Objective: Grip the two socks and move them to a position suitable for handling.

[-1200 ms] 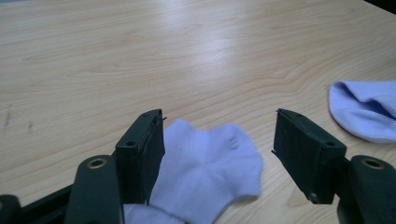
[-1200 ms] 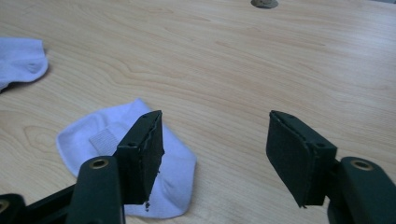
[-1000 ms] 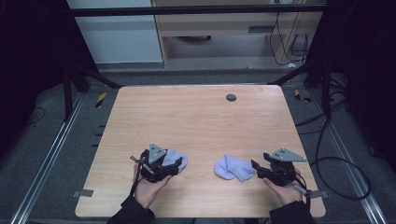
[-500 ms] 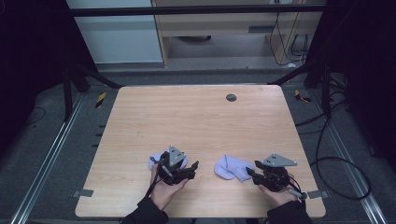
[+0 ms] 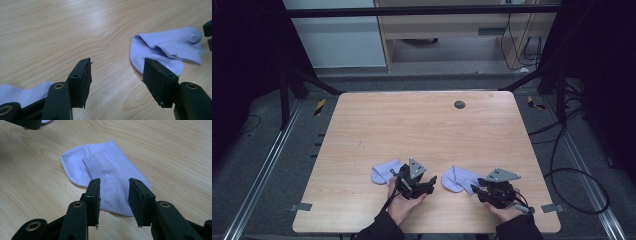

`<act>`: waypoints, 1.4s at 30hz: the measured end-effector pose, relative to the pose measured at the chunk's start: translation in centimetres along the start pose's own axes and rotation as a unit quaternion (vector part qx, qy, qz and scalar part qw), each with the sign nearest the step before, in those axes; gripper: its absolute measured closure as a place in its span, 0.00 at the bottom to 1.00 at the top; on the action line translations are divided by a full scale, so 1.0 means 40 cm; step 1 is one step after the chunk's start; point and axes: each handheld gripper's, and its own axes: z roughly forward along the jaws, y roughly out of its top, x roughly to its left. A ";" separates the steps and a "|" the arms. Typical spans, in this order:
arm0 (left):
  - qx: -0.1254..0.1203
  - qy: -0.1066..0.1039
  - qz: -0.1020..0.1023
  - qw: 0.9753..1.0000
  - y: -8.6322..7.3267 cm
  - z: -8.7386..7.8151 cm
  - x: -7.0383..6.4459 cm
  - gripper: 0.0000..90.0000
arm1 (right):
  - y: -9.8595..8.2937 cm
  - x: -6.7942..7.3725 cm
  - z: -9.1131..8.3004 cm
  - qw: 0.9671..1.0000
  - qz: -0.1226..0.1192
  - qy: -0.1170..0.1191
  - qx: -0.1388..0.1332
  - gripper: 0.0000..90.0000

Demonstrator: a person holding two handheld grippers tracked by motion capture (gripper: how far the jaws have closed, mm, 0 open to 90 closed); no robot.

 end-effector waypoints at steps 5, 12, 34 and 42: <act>0.005 -0.006 0.001 1.000 0.001 0.025 -0.014 0.46 | -0.004 0.003 0.007 1.000 0.000 0.010 0.005 0.72; 0.015 -0.015 0.007 1.000 0.003 0.059 -0.040 0.49 | -0.008 0.006 0.017 1.000 -0.002 0.018 0.012 0.74; 0.052 -0.018 0.010 0.998 -0.003 0.115 -0.075 0.64 | -0.012 0.013 0.045 0.999 -0.012 0.032 0.037 0.81; 0.053 -0.016 0.010 0.998 -0.004 0.115 -0.083 0.77 | -0.009 0.017 0.050 0.998 -0.005 0.043 0.048 0.92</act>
